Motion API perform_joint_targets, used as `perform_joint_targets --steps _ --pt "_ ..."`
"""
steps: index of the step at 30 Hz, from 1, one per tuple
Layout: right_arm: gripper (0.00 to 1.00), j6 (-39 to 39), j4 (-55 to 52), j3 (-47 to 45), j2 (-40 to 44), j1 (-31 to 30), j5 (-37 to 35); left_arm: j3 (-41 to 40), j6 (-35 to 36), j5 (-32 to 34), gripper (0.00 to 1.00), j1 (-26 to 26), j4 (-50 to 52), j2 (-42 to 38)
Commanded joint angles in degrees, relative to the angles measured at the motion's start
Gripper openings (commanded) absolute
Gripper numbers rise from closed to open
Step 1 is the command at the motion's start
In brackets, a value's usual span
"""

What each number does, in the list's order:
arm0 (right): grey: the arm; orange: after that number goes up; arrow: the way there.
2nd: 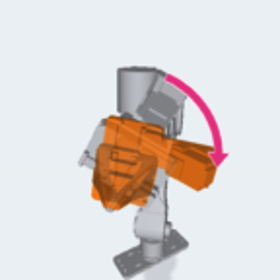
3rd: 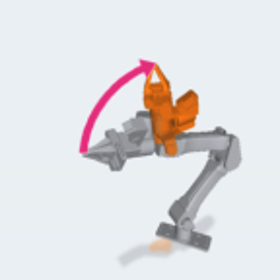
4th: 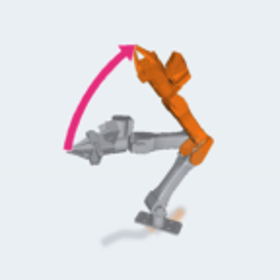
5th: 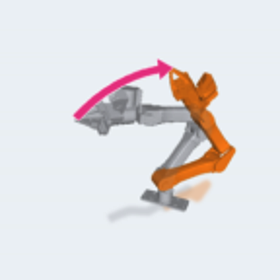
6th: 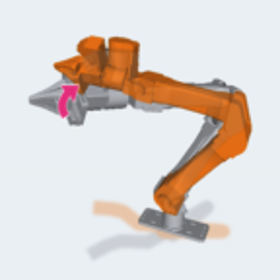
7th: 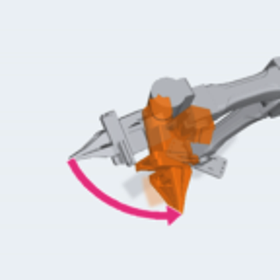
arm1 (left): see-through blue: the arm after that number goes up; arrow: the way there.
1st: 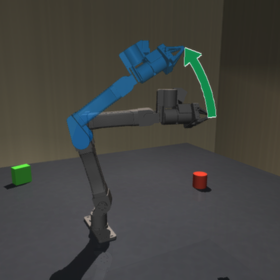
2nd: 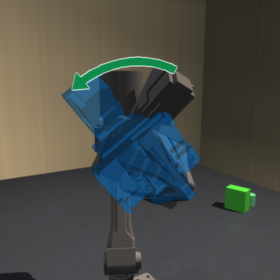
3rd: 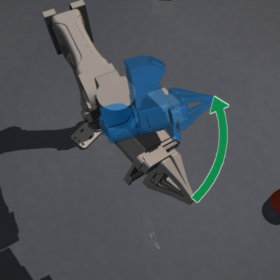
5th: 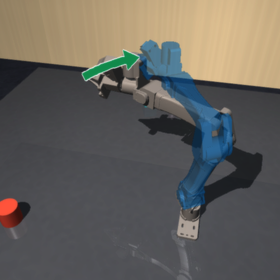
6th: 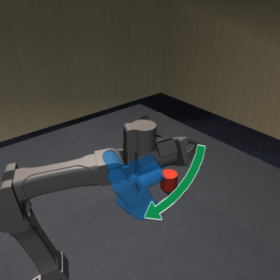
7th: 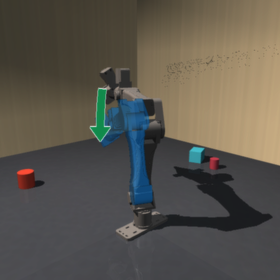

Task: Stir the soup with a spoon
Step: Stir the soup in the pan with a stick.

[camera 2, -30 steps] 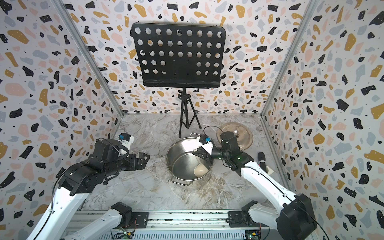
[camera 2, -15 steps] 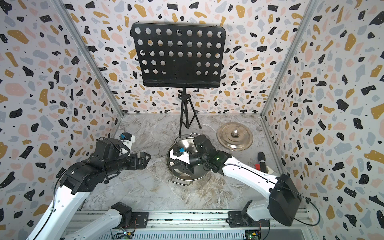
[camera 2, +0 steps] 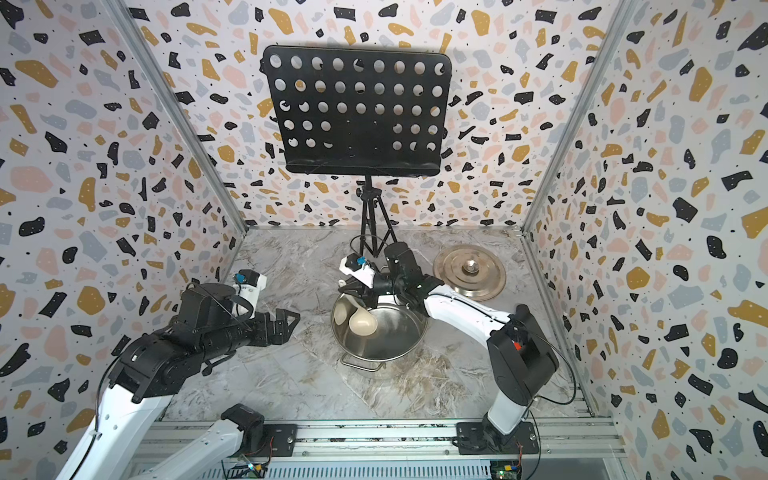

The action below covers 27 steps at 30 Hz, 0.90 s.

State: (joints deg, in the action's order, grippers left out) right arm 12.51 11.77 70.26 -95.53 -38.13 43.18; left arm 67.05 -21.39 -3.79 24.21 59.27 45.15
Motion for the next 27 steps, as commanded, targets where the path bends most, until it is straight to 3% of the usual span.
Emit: perform_joint_targets --steps 1,8,16,21,27 --pt "0.00 -3.3 4.4 -1.9 4.1 4.3 -0.5 -1.1 1.6 -1.0 1.00 0.0 -1.5 -0.9" --pt "0.00 -1.9 -0.4 -10.8 14.8 10.6 -0.6 -1.6 2.2 -1.2 0.99 0.0 -3.6 -1.1" --pt "0.00 0.0 -12.8 -19.8 29.7 10.3 2.9 -2.2 2.7 0.2 0.99 0.0 -5.4 -1.1" --pt "0.00 -2.9 -12.3 -22.9 35.2 4.9 2.8 -2.8 2.7 0.8 1.00 0.0 -7.4 -1.3" --pt "0.00 -2.9 -9.2 -19.1 31.1 -6.0 0.9 -2.8 2.8 1.2 1.00 0.0 -8.4 -1.1"
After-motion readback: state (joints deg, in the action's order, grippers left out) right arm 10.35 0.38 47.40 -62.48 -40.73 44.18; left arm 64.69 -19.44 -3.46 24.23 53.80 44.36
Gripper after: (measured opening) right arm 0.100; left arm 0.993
